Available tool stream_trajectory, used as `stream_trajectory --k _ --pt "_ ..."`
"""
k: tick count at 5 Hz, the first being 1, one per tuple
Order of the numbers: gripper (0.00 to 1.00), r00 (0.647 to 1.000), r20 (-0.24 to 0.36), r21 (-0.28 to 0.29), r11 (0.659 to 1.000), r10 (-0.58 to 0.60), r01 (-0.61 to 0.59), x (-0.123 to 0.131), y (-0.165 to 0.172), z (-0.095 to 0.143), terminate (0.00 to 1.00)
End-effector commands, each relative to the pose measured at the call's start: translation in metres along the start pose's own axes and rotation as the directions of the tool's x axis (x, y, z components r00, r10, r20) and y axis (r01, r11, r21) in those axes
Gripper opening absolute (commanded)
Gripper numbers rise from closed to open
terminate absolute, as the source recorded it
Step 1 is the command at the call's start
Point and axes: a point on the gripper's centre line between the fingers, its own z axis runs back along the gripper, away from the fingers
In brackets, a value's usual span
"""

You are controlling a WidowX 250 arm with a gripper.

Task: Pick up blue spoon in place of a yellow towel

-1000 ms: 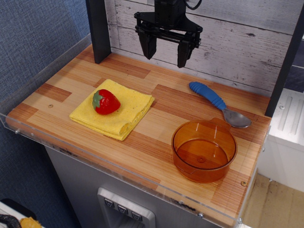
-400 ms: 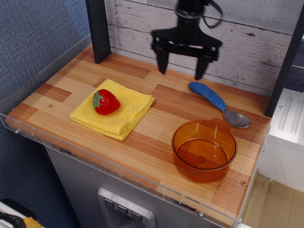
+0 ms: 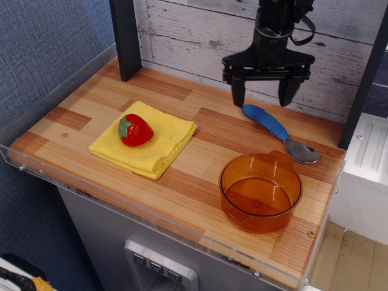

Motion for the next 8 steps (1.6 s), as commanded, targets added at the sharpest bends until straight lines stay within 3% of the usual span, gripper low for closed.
stream_trajectory --k 1,2,3,6,7,8 --pt "1.0 0.984 0.027 -0.063 0.983 0.174 -0.172 0.006 -0.013 -0.001 0.0" --pt "1.0 0.984 -0.02 0.014 0.984 0.179 -0.179 0.004 -0.016 -0.007 0.0" --pt "1.0 0.968 -0.006 -0.016 0.968 0.251 -0.251 0.002 -0.02 -0.016 0.0" --pt "1.0 0.953 -0.061 -0.022 0.954 0.296 -0.298 -0.005 -0.024 -0.038 0.0" --pt "0.0 0.951 -0.063 -0.026 0.952 0.302 -0.304 -0.005 -0.024 -0.038 0.0" --pt "0.0 0.951 -0.061 -0.045 0.951 0.303 -0.306 -0.004 -0.025 -0.032 0.0"
